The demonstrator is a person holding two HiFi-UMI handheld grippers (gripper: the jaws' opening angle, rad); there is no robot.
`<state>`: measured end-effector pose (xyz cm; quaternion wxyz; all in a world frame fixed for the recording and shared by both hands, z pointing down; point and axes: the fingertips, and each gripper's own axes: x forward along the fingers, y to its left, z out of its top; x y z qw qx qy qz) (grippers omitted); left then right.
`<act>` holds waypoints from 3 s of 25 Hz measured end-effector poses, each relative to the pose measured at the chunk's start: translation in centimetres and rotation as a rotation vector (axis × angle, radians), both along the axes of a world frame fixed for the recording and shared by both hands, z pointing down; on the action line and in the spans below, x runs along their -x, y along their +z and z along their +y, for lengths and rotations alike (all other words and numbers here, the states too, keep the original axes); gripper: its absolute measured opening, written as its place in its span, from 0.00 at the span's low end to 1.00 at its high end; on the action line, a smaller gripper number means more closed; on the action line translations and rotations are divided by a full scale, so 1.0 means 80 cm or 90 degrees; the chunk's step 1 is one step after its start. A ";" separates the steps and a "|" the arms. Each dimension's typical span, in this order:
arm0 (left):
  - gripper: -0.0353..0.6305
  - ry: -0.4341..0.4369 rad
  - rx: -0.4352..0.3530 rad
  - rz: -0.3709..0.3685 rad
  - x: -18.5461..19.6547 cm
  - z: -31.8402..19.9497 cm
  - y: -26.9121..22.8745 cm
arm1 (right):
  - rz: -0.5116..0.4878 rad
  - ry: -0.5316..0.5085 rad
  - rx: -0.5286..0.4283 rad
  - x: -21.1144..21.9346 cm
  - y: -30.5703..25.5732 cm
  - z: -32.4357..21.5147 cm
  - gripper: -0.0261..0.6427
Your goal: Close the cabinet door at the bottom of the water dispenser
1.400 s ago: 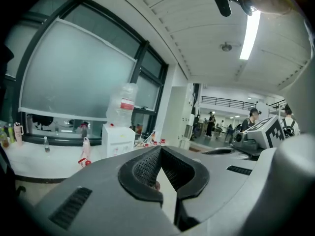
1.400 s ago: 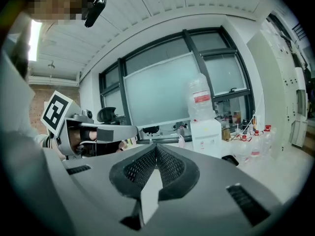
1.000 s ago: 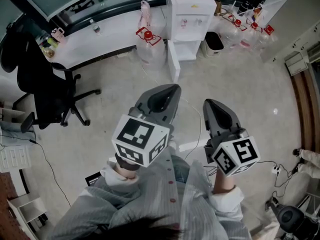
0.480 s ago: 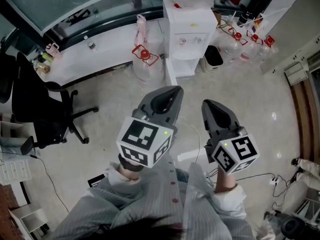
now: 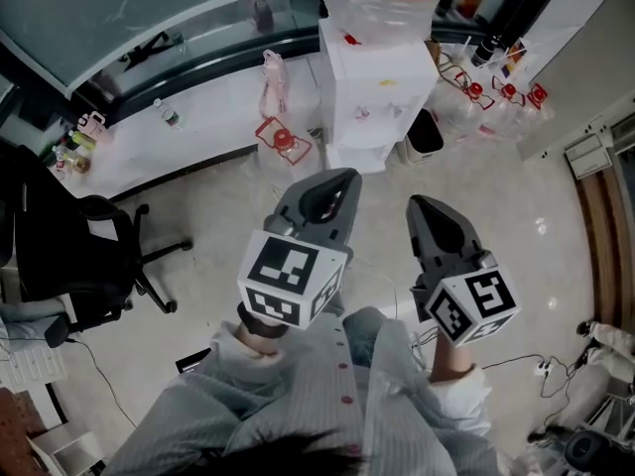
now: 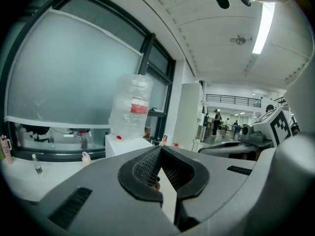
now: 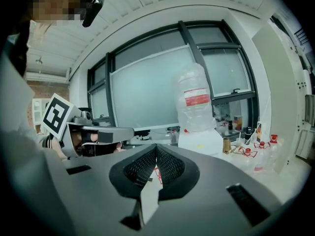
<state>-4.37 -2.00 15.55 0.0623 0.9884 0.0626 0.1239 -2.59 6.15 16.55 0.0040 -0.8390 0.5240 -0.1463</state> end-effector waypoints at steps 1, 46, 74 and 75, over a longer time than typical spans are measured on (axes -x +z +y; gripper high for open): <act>0.07 -0.001 0.001 -0.003 -0.006 -0.006 0.003 | -0.003 0.005 0.002 -0.007 0.003 -0.003 0.06; 0.07 -0.613 0.091 -0.145 -0.102 -0.089 0.188 | -0.059 -0.610 0.208 -0.186 0.211 -0.119 0.06; 0.07 -0.706 0.275 -0.272 0.029 -0.048 0.516 | -0.085 -0.654 0.446 -0.071 0.616 -0.144 0.06; 0.07 -0.705 0.278 -0.277 0.031 -0.046 0.524 | -0.093 -0.643 0.454 -0.070 0.628 -0.143 0.06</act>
